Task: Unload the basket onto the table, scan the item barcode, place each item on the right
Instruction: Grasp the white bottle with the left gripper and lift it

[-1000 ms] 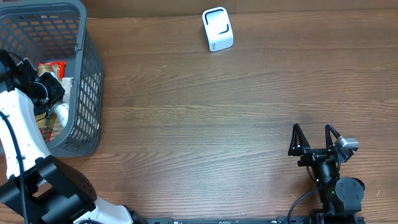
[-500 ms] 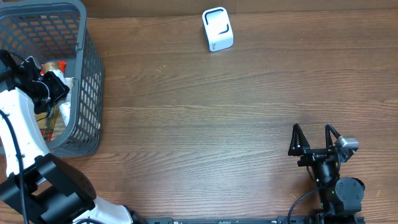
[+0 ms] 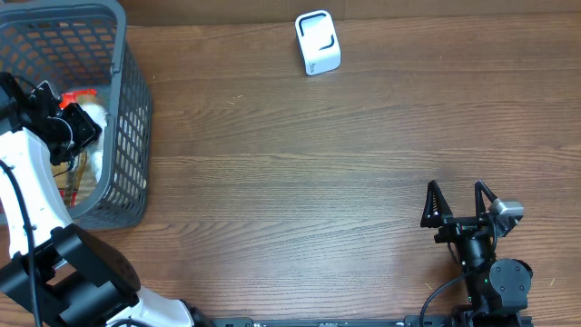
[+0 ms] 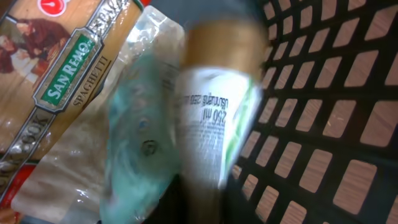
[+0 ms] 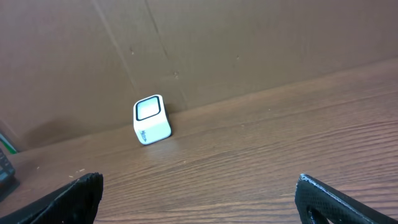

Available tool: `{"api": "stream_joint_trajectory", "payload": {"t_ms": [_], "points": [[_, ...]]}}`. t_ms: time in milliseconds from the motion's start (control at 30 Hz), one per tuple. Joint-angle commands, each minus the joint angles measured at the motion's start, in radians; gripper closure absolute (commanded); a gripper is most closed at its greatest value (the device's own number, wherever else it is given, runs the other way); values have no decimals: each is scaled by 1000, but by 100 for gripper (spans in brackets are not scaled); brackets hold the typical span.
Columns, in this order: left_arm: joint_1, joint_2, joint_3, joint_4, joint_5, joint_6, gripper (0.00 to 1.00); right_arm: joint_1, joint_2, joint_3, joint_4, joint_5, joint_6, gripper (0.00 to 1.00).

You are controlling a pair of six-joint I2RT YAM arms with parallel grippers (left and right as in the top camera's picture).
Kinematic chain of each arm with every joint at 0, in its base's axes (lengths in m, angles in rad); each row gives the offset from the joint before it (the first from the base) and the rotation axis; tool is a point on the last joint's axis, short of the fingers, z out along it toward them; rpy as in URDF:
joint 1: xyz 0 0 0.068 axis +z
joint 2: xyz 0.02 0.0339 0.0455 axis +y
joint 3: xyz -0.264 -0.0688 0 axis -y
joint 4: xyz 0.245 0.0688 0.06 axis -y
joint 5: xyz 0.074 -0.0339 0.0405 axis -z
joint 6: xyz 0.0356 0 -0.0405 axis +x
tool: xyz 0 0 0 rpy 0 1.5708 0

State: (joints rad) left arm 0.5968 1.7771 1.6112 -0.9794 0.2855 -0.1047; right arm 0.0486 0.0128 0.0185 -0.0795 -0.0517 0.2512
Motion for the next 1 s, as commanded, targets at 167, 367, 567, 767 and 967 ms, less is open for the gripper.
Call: {"api": "stream_joint_trajectory", "payload": {"t_ms": [167,367,567,767,967], "points": [[-6,3,27,8,30,-4,96,7,-10,-11,5,2,3,0],[-8,3,27,11,31,-4,96,7,-10,-11,5,2,4,0],[-5,-21,78,23,30,-3,96,7,-10,-11,5,2,3,0],[-8,-82,206,-12,26,-3,96,7,-10,-11,5,2,3,0],[-8,-214,242,7,19,-4,96,7,-10,-11,5,3,4,0]]}}
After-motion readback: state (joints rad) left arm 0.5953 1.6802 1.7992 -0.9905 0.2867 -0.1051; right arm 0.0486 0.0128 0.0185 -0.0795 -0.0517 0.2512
